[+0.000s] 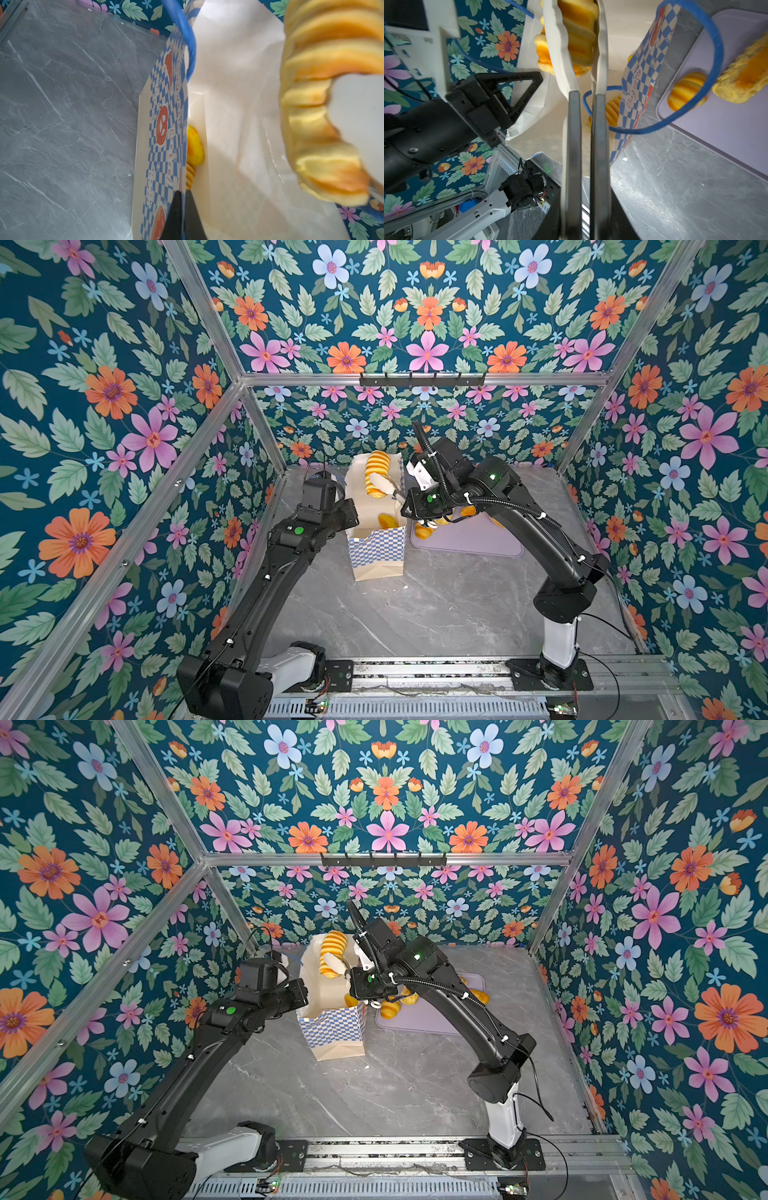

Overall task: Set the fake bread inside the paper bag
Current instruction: 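Lower the ridged striped bread into the bag and open the tongs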

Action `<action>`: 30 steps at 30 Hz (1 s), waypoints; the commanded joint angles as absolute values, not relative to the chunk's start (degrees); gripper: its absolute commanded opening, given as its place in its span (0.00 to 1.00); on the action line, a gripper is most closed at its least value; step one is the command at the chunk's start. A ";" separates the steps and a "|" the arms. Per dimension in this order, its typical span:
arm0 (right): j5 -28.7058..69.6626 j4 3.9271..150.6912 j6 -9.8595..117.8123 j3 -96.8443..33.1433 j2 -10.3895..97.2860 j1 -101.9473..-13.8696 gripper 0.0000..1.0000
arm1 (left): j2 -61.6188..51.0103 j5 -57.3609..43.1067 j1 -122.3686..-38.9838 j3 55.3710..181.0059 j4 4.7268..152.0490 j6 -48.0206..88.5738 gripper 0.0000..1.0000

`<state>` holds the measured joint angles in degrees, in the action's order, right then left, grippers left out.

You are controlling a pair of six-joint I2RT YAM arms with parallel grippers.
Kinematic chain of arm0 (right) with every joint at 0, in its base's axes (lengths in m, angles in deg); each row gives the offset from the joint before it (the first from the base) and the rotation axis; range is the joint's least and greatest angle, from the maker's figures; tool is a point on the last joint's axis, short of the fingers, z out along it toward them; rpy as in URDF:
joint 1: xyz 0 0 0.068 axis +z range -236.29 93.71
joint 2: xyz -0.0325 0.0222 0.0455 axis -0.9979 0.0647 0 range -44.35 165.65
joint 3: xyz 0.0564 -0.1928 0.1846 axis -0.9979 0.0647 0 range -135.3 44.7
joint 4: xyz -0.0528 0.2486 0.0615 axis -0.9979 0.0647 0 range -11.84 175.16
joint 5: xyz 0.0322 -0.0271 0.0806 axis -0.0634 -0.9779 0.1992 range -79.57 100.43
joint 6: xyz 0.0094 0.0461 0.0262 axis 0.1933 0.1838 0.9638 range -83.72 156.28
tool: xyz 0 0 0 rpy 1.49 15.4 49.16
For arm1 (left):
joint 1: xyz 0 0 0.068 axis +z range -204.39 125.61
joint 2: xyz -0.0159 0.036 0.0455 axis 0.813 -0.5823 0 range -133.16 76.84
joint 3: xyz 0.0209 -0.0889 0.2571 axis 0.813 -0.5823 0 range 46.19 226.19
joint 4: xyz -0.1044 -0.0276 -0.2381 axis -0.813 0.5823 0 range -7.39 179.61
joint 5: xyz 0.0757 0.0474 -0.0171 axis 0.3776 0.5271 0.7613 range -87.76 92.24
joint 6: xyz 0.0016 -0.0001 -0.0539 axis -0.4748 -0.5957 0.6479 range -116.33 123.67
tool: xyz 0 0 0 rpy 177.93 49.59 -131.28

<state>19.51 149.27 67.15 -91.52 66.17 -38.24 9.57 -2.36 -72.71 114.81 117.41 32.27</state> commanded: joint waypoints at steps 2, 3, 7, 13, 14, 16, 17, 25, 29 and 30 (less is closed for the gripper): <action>19.30 148.69 66.11 -89.00 65.36 -38.17 0.29 | 9.96 -2.24 -72.68 114.74 117.32 32.56 0.05; 19.29 148.82 66.09 -88.36 65.27 -38.13 0.29 | 10.04 -2.24 -72.72 114.74 117.33 32.58 0.05; 19.30 148.22 66.03 -85.72 64.40 -38.13 0.30 | 9.92 -2.28 -72.70 114.74 117.32 32.54 0.05; 18.86 147.93 65.99 -84.37 63.67 -38.13 0.34 | 10.04 -2.33 -72.67 114.74 117.37 32.59 0.05; 18.89 147.86 65.99 -84.41 63.68 -38.13 0.35 | 10.10 -2.25 -72.67 114.79 117.41 32.58 0.05; 18.86 147.83 65.98 -84.50 63.57 -38.13 0.37 | 10.16 -2.26 -72.67 114.74 117.50 32.58 0.05; 18.91 147.73 65.98 -84.57 63.46 -38.08 0.38 | 10.18 -2.24 -72.67 114.79 117.50 32.58 0.05; 18.95 147.60 66.10 -85.82 63.23 -38.13 0.43 | 10.37 -2.15 -72.67 114.83 117.67 32.65 0.05; 18.95 147.86 66.16 -87.16 62.94 -38.18 0.44 | 10.36 -2.15 -72.67 114.85 117.68 32.67 0.05; 18.86 147.86 66.22 -87.52 62.88 -38.13 0.44 | 10.38 -2.07 -72.67 114.85 117.68 32.67 0.05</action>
